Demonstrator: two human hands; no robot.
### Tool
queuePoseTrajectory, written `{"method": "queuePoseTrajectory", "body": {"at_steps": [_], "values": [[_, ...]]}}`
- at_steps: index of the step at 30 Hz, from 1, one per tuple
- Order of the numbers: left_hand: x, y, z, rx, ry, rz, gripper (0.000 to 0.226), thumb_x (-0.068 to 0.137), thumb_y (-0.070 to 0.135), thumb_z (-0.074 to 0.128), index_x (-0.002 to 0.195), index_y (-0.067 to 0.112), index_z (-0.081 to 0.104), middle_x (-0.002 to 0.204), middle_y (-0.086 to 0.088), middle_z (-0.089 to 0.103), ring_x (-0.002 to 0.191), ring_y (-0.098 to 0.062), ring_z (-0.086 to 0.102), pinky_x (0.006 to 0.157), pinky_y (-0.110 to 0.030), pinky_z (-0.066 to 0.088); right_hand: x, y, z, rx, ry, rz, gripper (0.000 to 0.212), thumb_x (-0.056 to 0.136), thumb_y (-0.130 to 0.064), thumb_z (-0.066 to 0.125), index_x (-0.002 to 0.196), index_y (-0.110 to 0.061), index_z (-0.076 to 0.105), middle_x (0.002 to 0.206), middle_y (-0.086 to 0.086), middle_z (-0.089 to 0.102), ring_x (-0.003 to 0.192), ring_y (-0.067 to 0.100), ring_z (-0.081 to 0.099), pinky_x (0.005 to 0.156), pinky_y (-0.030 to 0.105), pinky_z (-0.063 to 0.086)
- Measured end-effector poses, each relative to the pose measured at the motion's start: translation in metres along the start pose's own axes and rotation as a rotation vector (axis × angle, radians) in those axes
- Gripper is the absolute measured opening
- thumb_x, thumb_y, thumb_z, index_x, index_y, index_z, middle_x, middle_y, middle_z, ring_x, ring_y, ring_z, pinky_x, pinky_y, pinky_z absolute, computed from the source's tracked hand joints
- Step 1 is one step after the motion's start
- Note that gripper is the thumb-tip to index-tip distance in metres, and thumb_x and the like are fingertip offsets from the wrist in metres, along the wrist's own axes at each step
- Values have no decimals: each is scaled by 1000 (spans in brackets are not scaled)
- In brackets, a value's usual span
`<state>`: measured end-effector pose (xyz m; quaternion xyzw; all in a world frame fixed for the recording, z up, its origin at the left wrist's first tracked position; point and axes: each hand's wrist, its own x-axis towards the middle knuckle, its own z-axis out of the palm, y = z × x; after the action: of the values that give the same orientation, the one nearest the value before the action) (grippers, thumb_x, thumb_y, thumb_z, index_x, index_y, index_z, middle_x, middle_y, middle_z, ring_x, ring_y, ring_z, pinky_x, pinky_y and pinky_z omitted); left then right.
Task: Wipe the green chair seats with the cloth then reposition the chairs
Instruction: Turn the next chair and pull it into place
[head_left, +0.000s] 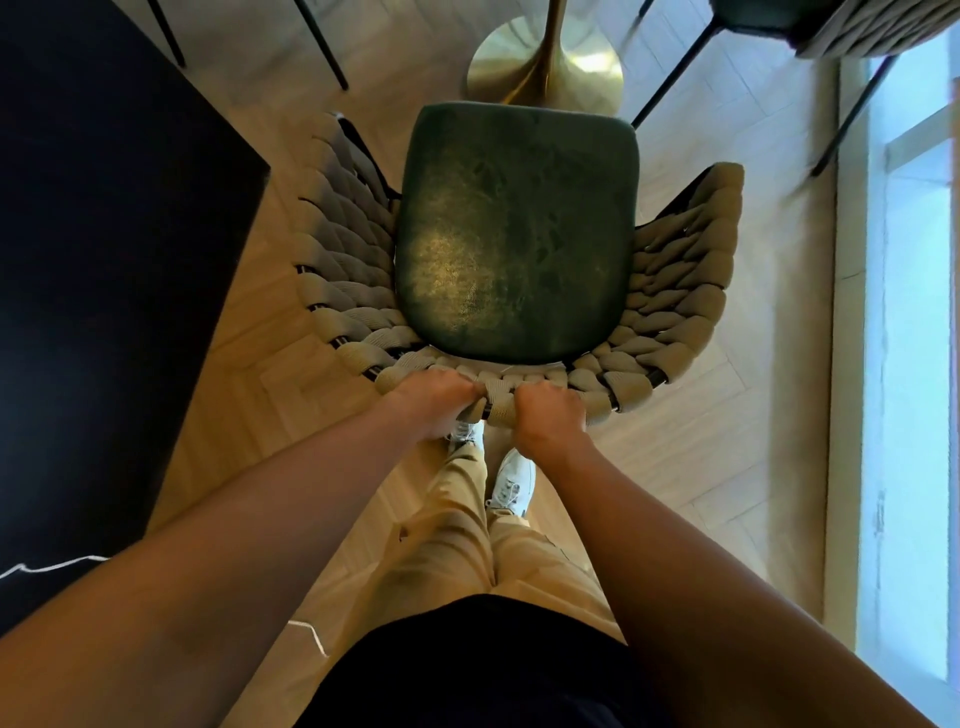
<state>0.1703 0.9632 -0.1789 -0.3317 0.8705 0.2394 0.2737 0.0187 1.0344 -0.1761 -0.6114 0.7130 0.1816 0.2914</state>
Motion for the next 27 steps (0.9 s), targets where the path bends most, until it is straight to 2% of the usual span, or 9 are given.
{"method": "queuePoseTrajectory", "body": {"at_steps": [4,9,12,16,19,23,27], "values": [[22,-17,-22,15,0,13,41,98,19,57,139,25,53,117,-6,62,105,-25,58,79,-35,47,27,3,-18,13,-12,19,25,93,-26,68,117,-21,63,110,3,66,98,20,62,95,37,51],[53,-41,-53,47,-6,70,38,98,19,55,136,23,55,114,-6,63,99,-25,60,74,-33,46,58,4,-44,38,-1,62,25,91,-25,68,115,-21,63,107,3,65,97,20,62,91,35,51],[71,-50,-74,67,-12,71,40,98,19,57,137,23,55,120,-7,63,106,-27,61,84,-37,52,79,6,-59,49,19,86,26,91,-23,68,116,-21,64,108,3,66,98,20,63,87,34,52],[98,-59,-96,65,-33,78,41,97,16,59,138,20,55,126,-9,62,111,-28,61,95,-43,53,103,17,-76,59,36,110,30,88,-24,71,117,-22,64,110,2,66,99,20,64,85,33,53],[114,-58,-104,57,-41,68,44,95,15,61,138,22,56,126,-8,64,109,-26,63,94,-42,55,116,28,-85,50,34,125,31,88,-25,72,118,-24,65,109,2,66,98,19,63,83,32,54],[134,-48,-110,82,38,42,43,96,15,60,139,20,56,124,-8,63,109,-26,62,91,-37,53,129,46,-96,42,37,119,38,87,-26,74,123,-24,63,112,3,65,101,21,62,84,33,53],[144,-32,-113,44,55,26,42,94,15,62,135,21,58,121,-7,65,109,-27,62,93,-42,54,132,68,-101,-11,17,94,37,91,-26,70,127,-24,62,117,3,65,105,21,63,87,34,50]]}}
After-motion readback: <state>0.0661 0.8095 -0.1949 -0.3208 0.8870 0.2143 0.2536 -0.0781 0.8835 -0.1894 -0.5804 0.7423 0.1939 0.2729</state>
